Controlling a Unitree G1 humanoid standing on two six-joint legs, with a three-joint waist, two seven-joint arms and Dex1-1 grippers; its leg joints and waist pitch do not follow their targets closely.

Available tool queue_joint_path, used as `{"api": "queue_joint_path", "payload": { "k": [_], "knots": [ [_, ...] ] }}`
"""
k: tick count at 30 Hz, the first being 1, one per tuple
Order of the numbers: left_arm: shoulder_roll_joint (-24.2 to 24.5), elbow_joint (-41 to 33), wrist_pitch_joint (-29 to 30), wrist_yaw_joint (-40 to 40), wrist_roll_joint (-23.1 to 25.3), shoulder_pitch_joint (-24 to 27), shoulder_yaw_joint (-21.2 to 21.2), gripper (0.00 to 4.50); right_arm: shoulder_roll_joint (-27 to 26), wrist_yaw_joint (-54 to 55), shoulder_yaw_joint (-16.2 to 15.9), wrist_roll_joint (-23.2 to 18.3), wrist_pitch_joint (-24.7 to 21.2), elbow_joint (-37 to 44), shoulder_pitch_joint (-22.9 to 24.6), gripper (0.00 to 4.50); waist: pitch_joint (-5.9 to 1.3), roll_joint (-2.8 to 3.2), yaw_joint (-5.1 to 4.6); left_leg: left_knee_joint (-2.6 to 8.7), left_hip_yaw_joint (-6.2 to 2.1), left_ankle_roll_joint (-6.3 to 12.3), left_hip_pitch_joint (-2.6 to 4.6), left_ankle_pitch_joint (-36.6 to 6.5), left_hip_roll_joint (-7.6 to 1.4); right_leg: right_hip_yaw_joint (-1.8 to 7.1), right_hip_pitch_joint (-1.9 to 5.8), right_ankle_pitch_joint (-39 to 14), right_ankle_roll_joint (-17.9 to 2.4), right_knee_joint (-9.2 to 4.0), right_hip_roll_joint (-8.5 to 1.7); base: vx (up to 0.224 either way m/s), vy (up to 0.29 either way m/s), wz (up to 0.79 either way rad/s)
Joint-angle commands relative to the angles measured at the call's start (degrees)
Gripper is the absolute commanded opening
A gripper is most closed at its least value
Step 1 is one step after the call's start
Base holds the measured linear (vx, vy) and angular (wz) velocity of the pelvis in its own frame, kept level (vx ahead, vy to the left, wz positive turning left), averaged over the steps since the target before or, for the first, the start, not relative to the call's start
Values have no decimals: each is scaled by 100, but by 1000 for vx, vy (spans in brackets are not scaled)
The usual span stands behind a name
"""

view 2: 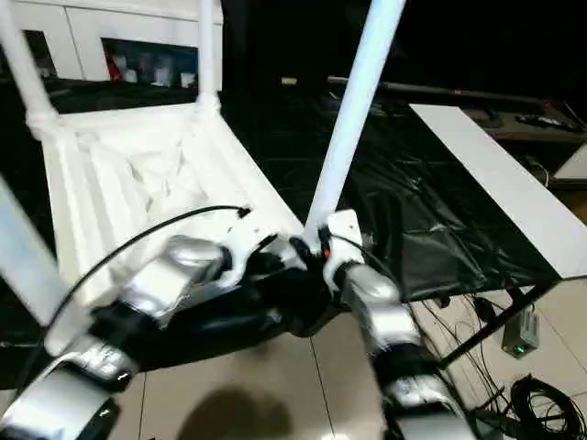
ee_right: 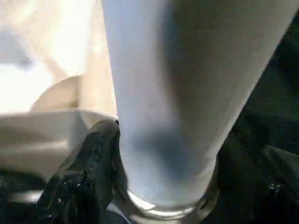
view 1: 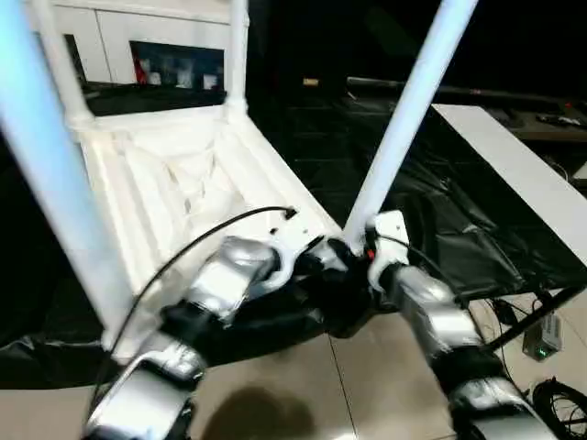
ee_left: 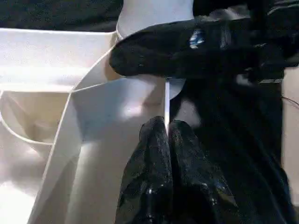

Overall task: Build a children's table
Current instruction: Rotate leg to tighten

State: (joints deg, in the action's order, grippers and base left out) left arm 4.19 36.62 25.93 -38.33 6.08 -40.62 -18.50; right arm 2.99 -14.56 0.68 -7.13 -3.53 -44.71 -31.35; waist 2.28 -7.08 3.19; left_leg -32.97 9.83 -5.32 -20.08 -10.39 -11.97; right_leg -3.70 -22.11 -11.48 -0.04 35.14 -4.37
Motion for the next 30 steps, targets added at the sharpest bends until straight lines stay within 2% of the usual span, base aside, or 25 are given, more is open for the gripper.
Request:
{"api": "queue_joint_path", "payload": {
  "k": [1,3,4,5,7,10,12,14,16,18,19,21,22,23,24,25,26,27,28,29,30],
  "knots": [
    [-143,323,-120,163,30,40,-52,0,-38,154,13,15,3,-188,-66,264,-275,70,-5,398,-37,-137,16,-1535,-126,251,133,-1942,-626,-536,-356,0,0,0],
    [-178,636,-249,298,139,-88,-78,0,-122,14,-134,148,179,-246,-135,264,-274,86,-2,401,-31,-89,-19,-1432,-119,255,148,-1706,-663,-518,-348,0,0,0],
    [-182,693,-268,309,141,-109,-76,0,-135,-60,-191,192,215,-223,-126,264,-281,81,15,394,-25,-70,8,-1380,-132,256,146,-1536,-718,-503,-351,0,0,0],
    [-173,714,-262,281,142,-114,-87,0,-154,-269,-229,159,239,-162,-93,320,-278,66,14,397,-22,-32,-16,-1323,-129,255,170,-1411,-767,-482,-344,0,0,0],
    [-152,677,-221,224,129,-91,-95,0,-96,-449,-355,248,303,-56,-32,337,-273,66,30,391,-14,25,-17,-1271,-130,255,179,-1343,-822,-478,-354,0,0,0],
    [-101,731,-255,177,137,-93,-102,0,2,-600,-448,317,355,7,-10,362,-262,71,31,398,-15,38,-11,-1331,-134,254,173,-1489,-829,-498,-362,0,0,0],
    [-37,757,-308,67,168,-92,-132,0,108,-894,-456,237,344,94,14,376,-241,76,16,416,-29,28,-8,-1604,-132,248,154,-2013,-724,-557,-370,0,0,0],
    [139,556,-344,-333,186,-10,-261,0,481,-1580,-559,189,402,439,188,389,-239,75,21,418,-43,63,-7,-1713,-140,243,160,-2225,-631,-593,-376,0,0,0],
    [214,456,-327,-484,193,33,-324,0,608,-1696,-592,221,417,538,241,405,-242,71,31,426,-54,101,-30,-1583,-158,245,178,-2056,-665,-574,-387,0,0,0],
    [523,17,-288,-1046,193,224,-556,0,984,-2267,-680,194,283,915,442,426,-254,93,15,420,-43,151,-48,-1404,-167,249,184,-1732,-803,-531,-376,0,0,0],
    [628,-134,-278,-1208,186,287,-620,0,1098,-2485,-712,169,239,1046,516,426,-263,99,32,411,-37,169,-23,-1383,-178,251,178,-1625,-852,-530,-378,0,0,0],
    [762,-350,-187,-1429,138,371,-684,0,1233,-2736,-750,111,192,1226,620,442,-268,91,48,400,-21,226,-24,-1159,-180,260,202,-1140,-1024,-467,-364,0,0,0],
    [850,-483,-133,-1579,103,422,-725,0,1319,-2904,-772,75,165,1338,685,442,-270,101,42,398,-11,244,-23,-1075,-176,258,191,-959,-1099,-446,-353,0,0,0],
    [1172,-956,-92,-2081,-39,596,-825,0,1593,-3447,-836,-106,43,1733,910,442,-271,91,70,394,-15,266,-5,-1044,-191,252,210,-830,-1153,-431,-358,0,0,0],
    [1172,-956,-92,-2081,-39,596,-825,0,1593,-3447,-836,-106,43,1733,910,442,-258,99,71,396,-4,313,-23,-967,-196,266,213,-651,-1198,-405,-354,0,0,0],
    [1261,-1084,-72,-2204,-73,640,-841,0,1670,-3610,-851,-167,-8,1849,974,442,-257,102,71,395,3,309,-9,-959,-187,263,199,-625,-1227,-407,-344,0,0,0],
    [1480,-1344,-157,-2528,-142,739,-904,0,1778,-3824,-897,-214,-15,1992,1071,442,-267,69,84,382,8,320,4,-942,-185,258,210,-573,-1259,-402,-342,0,0,0],
    [1713,-1597,-223,-2821,-187,833,-971,0,1851,-3955,-948,-208,45,2074,1145,442,-261,85,96,400,-7,316,-32,-884,-190,257,238,-560,-1238,-378,-351,0,0,0],
    [1792,-1683,-236,-2916,-203,864,-993,0,1867,-3977,-968,-190,80,2085,1163,442,-261,93,94,401,-4,303,-22,-890,-194,259,229,-568,-1232,-379,-352,0,0,0],
    [1867,-1777,-214,-3011,-232,893,-1009,0,1871,-3971,-995,-149,126,2077,1174,442,-260,93,91,392,13,281,20,-891,-189,264,196,-550,-1280,-377,-343,0,0,0],
    [1933,-1906,-107,-3084,-269,928,-1011,0,1867,-4016,-1039,-132,110,2098,1191,442,-259,91,89,390,20,261,18,-927,-185,264,198,-582,-1298,-375,-339,0,0,0]
  ]
}}
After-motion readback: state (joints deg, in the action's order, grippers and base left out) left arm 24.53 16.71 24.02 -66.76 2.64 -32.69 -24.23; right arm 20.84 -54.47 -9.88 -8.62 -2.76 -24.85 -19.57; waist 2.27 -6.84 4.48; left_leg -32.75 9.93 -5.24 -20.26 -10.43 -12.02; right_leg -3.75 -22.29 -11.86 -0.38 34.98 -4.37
